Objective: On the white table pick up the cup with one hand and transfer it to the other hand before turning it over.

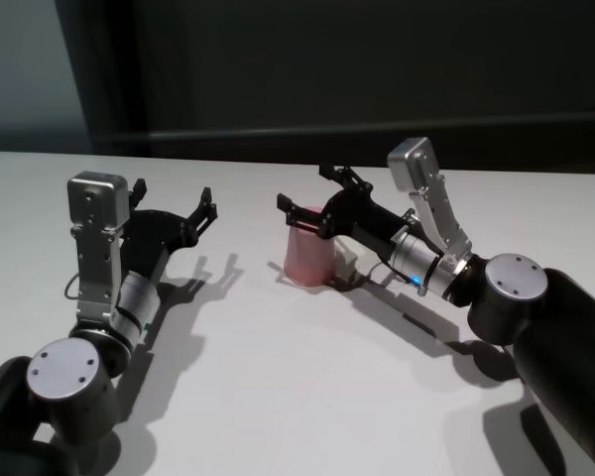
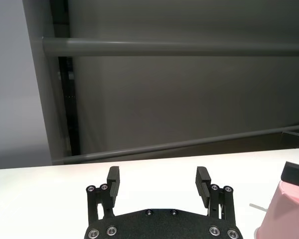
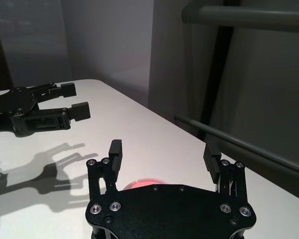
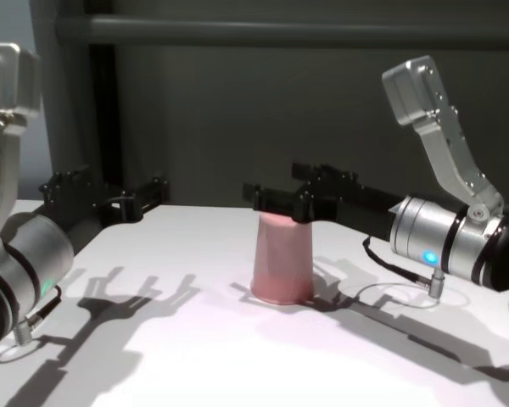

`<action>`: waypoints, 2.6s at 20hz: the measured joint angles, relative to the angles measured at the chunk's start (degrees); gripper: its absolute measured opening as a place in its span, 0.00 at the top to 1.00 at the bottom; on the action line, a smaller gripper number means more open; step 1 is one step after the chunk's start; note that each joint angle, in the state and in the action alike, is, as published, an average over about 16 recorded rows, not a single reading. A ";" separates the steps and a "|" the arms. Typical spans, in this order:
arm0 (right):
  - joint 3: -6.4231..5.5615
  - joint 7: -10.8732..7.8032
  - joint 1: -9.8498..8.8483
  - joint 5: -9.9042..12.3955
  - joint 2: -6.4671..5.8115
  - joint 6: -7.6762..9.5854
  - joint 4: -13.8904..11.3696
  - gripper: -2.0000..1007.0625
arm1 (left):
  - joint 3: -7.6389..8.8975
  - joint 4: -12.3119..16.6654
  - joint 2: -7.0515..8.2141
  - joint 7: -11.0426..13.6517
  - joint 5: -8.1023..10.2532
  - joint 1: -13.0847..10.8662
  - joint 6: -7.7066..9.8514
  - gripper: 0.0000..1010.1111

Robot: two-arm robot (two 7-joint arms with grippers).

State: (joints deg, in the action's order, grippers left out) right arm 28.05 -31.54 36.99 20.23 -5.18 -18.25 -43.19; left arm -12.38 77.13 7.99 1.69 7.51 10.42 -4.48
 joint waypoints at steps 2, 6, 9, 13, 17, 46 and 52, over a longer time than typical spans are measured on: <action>-0.49 1.95 0.11 -0.83 0.30 -0.99 -0.15 0.01 | 0.00 0.00 0.00 0.00 0.00 0.00 0.00 0.01; -1.63 7.27 -0.44 -3.09 0.69 -3.00 -1.31 0.01 | 0.00 0.00 0.00 0.00 0.00 0.00 0.00 0.01; -2.58 12.04 -1.51 -5.10 0.78 -4.30 -2.88 0.01 | 0.00 0.00 0.00 0.00 0.00 0.00 0.00 0.01; -3.90 18.64 -3.77 -7.94 0.69 -5.39 -5.74 0.01 | 0.00 0.00 0.00 0.00 0.00 0.00 0.00 0.01; -5.25 24.54 -6.45 -10.63 0.51 -5.83 -8.78 0.01 | 0.00 0.00 0.00 0.00 0.00 0.00 0.00 0.01; -11.49 38.53 -19.94 -20.01 -0.73 -3.70 -23.27 0.01 | 0.00 0.00 0.00 0.00 0.00 0.00 0.00 0.01; -12.68 38.42 -21.25 -19.99 -0.57 -3.52 -24.60 0.01 | 0.00 0.00 0.00 0.00 0.00 0.00 0.00 0.01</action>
State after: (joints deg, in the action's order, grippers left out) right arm 15.38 6.88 15.73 0.24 -5.75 -21.77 -67.79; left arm -12.38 77.12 7.99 1.69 7.51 10.42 -4.48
